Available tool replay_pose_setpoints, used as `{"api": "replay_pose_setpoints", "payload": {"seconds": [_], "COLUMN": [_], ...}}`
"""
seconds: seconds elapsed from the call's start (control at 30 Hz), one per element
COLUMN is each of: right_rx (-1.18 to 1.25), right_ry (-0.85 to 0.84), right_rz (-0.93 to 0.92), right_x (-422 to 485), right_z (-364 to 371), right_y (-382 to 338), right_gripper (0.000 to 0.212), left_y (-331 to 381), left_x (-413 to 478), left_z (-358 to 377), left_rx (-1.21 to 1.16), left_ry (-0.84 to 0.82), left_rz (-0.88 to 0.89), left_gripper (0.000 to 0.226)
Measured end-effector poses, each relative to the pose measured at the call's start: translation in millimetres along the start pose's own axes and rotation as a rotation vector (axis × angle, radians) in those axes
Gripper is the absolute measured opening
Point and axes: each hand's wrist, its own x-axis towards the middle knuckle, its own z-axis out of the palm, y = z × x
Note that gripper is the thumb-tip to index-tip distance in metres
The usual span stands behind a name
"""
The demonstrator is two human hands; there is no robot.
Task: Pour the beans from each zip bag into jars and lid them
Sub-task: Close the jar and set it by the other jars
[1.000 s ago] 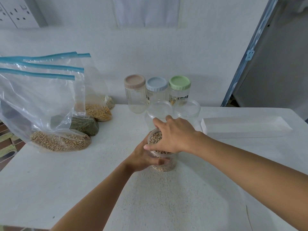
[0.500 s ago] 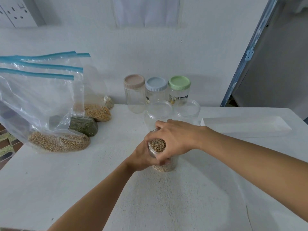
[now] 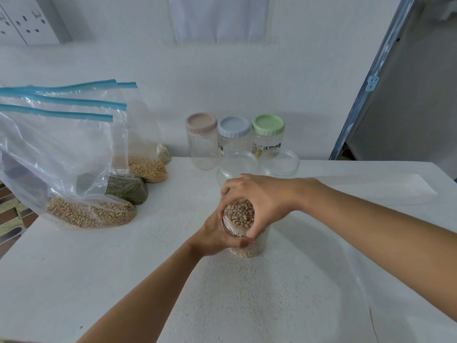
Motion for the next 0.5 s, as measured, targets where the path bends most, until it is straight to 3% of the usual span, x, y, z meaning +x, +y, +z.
{"api": "replay_pose_setpoints", "payload": {"seconds": [0.27,0.5], "right_rx": [-0.013,-0.319], "right_ry": [0.037,0.195], "right_rz": [0.066,0.369], "right_x": [-1,0], "right_z": [7,21], "right_y": [1,-14], "right_gripper": [0.065,0.074], "left_y": [3,2], "left_x": [-2,-3], "left_z": [2,1], "left_rx": [-0.044,-0.017], "left_ry": [-0.002,-0.005], "left_rz": [-0.01,-0.017], "left_gripper": [0.087,0.087]}}
